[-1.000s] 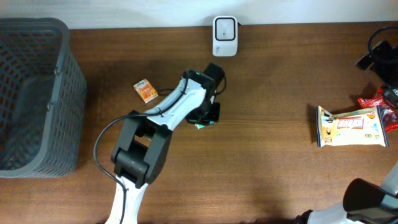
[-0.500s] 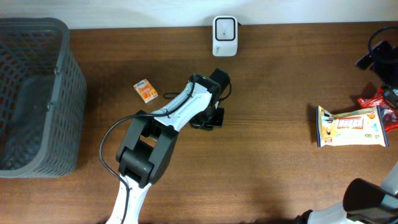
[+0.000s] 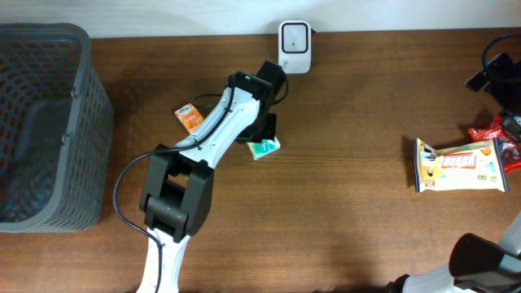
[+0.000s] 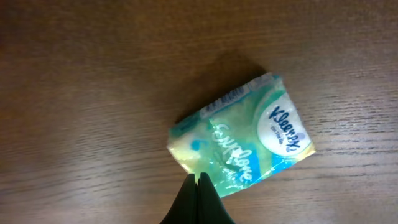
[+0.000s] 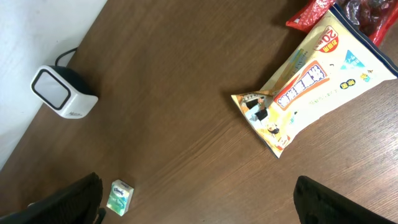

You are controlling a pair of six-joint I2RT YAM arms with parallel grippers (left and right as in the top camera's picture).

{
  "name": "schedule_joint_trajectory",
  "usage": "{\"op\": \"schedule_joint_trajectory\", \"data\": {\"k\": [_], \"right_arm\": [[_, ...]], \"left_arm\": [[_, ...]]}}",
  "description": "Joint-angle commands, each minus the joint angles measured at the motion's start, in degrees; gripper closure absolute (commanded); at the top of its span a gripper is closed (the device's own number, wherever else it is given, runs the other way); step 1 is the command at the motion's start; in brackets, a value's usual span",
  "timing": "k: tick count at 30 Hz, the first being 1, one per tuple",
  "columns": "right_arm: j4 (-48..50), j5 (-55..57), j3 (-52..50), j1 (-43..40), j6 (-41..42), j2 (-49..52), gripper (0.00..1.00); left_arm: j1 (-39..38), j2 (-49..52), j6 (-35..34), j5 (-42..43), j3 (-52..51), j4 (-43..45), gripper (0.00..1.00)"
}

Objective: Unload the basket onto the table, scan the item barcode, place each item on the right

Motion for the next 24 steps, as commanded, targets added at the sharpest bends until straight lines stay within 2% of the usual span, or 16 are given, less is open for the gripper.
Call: {"op": "schedule_joint_trajectory", "data": {"k": [1, 4, 16, 24], "right_arm": [[0.0, -0.5, -0.02, 0.22, 0.26, -0.28, 0.02], [0.0, -0.5, -0.02, 0.2, 0.26, -0.28, 0.02], [0.0, -0.5, -0.02, 0.2, 0.26, -0.31, 0.02], [0.0, -0.5, -0.02, 0.2, 0.26, -0.28, 0.02]], "left_arm": [[-1.31, -1.22, 0.0, 5.09, -5.2, 4.13, 1.0], [-2.1, -1.22, -0.42, 5.77, -8.7, 8.26, 1.0], [-3.52, -1.22, -1.66, 6.08, -15.96, 13.16, 1.0], [-3.8, -1.22, -2.71, 10.16, -17.92, 12.2, 1.0]]}}
